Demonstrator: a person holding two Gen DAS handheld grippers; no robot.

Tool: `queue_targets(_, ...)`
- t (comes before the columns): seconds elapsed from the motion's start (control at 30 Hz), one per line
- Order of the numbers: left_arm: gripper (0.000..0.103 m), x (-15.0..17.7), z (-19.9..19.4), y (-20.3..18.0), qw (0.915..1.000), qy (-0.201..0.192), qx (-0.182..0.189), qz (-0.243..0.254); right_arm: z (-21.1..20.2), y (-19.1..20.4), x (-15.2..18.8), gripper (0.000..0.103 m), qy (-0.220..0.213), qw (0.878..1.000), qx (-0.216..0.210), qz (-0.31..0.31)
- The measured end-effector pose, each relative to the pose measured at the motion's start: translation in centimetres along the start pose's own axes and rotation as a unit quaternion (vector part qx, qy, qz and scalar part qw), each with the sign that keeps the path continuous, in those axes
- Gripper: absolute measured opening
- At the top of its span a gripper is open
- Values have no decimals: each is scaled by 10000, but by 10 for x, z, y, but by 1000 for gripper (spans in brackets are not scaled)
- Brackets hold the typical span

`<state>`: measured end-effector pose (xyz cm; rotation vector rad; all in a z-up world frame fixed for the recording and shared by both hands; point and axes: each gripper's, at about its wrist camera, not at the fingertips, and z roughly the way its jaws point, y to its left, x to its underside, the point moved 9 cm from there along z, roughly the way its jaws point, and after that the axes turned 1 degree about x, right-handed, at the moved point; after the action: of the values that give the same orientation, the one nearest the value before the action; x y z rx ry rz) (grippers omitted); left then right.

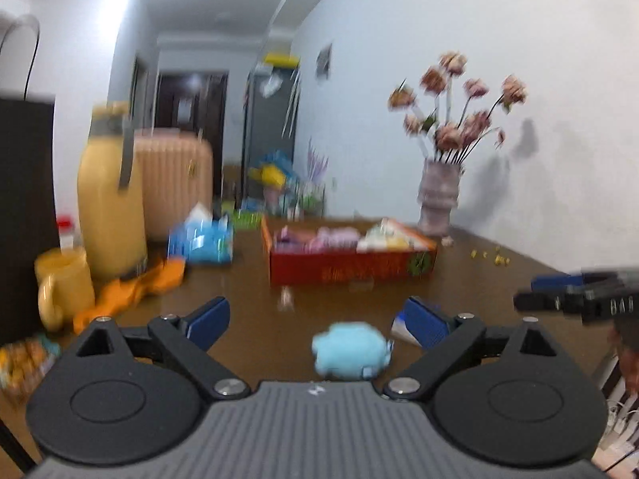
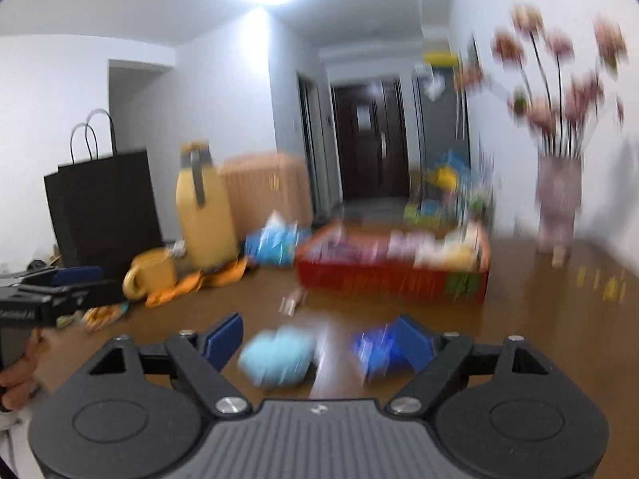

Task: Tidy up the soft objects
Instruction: 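Withdraw both grippers from the box back toward the pile, then grasp the clear wrapped candy with the left gripper while the right grasps the blue handkerchief pack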

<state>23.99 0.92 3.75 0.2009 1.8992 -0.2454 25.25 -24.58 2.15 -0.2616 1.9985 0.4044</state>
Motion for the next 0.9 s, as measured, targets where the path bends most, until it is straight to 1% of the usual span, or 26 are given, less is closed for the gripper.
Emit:
queue_targets(0.03,96,1,5,3,9999,67,-116,1,0,0,0,83,0,10000,0,0)
queue_targets(0.07,96,1,9,7,9996,95,-245,46,8,-5,8,83,162,9997,199,47)
queue_targets(0.1,96,0,12,8,9993,82,-345,111,13,-8,9,83,203,9993,307,74)
queue_targets(0.13,96,-2,17,10,9992,54,-377,145,13,-8,9,83,203,9993,307,74)
queue_targets(0.17,96,-3,21,11,9993,41,-336,132,22,-14,9,83,196,9993,283,174)
queue_targets(0.23,96,-3,33,14,9998,82,-194,51,27,-15,11,83,227,9991,238,270)
queue_targets(0.27,96,-1,41,16,9998,132,-142,26,44,-19,19,83,347,9981,217,458)
queue_targets(0.3,96,1,52,18,9997,227,-113,10,44,-19,19,83,347,9981,217,458)
queue_targets(0.37,93,5,81,22,9989,467,-40,10,67,-27,25,83,465,9963,265,678)
queue_targets(0.4,89,7,96,26,9982,594,-29,10,78,-33,29,82,537,9948,335,794)
queue_targets(0.43,86,7,114,29,9973,732,-20,19,95,-40,30,82,631,9927,464,914)
queue_targets(0.47,83,7,134,32,9965,837,13,17,125,-47,24,82,650,9906,638,1021)
queue_targets(0.5,80,6,153,36,9956,931,53,-7,137,-51,22,82,646,9901,687,1038)
queue_targets(0.53,80,7,173,38,9945,1028,178,-15,137,-51,22,82,646,9901,687,1038)
queue_targets(0.57,80,8,190,39,9933,1116,296,2,164,-57,17,82,659,9885,776,1117)
queue_targets(0.6,79,9,208,40,9922,1195,352,20,176,-59,14,81,689,9881,812,1109)
queue_targets(0.63,78,9,225,42,9909,1300,346,15,176,-59,14,80,689,9881,812,1109)
queue_targets(0.67,72,11,240,44,9895,1407,339,8,188,-60,12,78,741,9882,827,1056)
queue_targets(0.7,63,12,255,47,9876,1545,287,-12,196,-60,11,75,770,9888,832,973)
queue_targets(0.73,60,14,267,49,9859,1657,245,-29,205,-58,9,73,815,9897,823,847)
queue_targets(0.8,52,18,284,52,9843,1745,249,-30,216,-52,9,68,908,9910,782,603)
queue_targets(0.83,49,20,289,53,9839,1772,249,-30,220,-49,10,65,950,9915,796,395)
queue_targets(0.87,42,22,294,55,9830,1818,239,-59,222,-48,11,57,962,9917,813,258)
queue_targets(0.9,32,24,299,56,9821,1872,216,-81,223,-48,12,54,1010,9910,872,132)
